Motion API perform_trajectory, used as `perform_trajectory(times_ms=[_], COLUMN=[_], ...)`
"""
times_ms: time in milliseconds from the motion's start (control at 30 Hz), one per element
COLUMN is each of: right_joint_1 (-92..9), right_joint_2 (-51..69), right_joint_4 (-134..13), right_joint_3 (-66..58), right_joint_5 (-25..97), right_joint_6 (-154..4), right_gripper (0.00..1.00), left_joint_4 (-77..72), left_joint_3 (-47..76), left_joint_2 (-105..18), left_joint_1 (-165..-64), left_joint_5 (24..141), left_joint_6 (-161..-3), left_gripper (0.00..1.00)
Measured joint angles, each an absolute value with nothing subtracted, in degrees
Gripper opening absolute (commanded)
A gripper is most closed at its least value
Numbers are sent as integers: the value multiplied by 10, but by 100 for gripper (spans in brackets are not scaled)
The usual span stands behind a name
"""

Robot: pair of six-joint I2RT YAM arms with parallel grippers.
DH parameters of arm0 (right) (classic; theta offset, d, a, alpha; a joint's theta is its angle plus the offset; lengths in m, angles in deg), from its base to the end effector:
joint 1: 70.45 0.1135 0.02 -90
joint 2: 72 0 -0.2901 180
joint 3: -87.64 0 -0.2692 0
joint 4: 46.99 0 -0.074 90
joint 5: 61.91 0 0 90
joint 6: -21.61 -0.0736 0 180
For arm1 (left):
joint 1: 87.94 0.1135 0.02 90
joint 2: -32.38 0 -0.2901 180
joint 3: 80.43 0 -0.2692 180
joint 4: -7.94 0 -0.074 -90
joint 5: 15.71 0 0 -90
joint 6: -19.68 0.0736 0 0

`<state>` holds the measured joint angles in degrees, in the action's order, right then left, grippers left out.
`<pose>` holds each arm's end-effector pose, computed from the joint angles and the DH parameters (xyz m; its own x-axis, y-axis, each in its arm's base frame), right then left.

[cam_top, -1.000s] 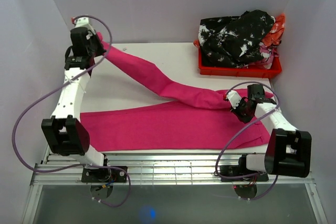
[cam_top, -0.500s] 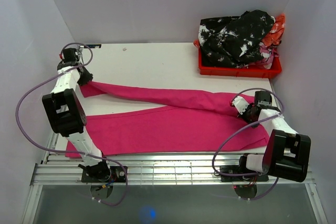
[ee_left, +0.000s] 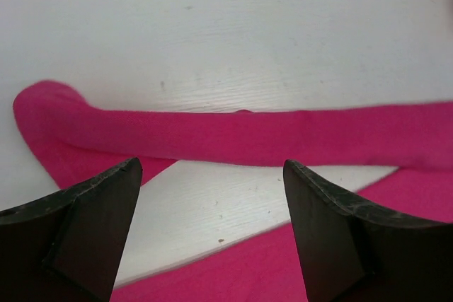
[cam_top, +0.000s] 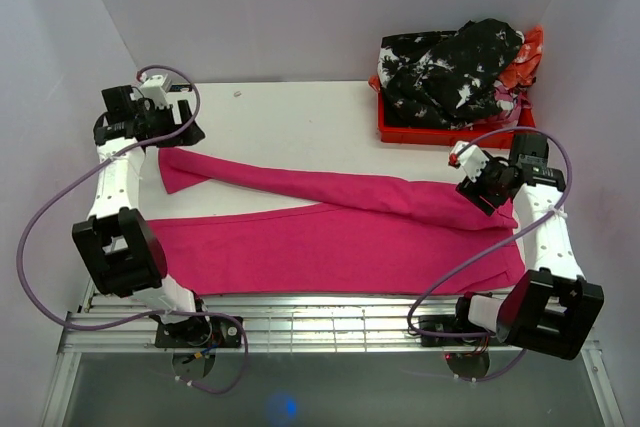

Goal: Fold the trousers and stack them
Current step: Flatten the trousers out

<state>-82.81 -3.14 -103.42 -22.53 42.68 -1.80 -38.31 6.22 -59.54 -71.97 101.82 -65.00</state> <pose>0.2647 -0.0390 0.2690 -0.3818 -0.8255 -0.4157 -0.7115 0.5495 -0.4379 0.3916 0.0767 0.3120 -0.6682 -0.1057 -0.7365 0.1338 0.9567 -0.2586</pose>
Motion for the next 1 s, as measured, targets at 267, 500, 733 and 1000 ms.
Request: perform_trajectory(times_ms=[267, 500, 733, 1000], right_joint_1=[-828, -828, -828, -828], right_joint_2=[75, 91, 93, 98], right_joint_4=[-1095, -1086, -1047, -1025], right_joint_3=[-221, -222, -222, -245], right_joint_5=[410, 372, 329, 294], right_joint_6=[38, 44, 100, 170], right_gripper=[89, 65, 77, 40], left_joint_4=[-476, -522, -523, -513], left_joint_3=[96, 251, 293, 305], left_joint_2=[-561, -556, -560, -593], left_joint_1=[-754, -920, -947, -978], left_joint_5=[1178, 1142, 1101, 1075], left_joint_6=[-462, -349, -313, -282], left_gripper=[91, 86, 85, 83])
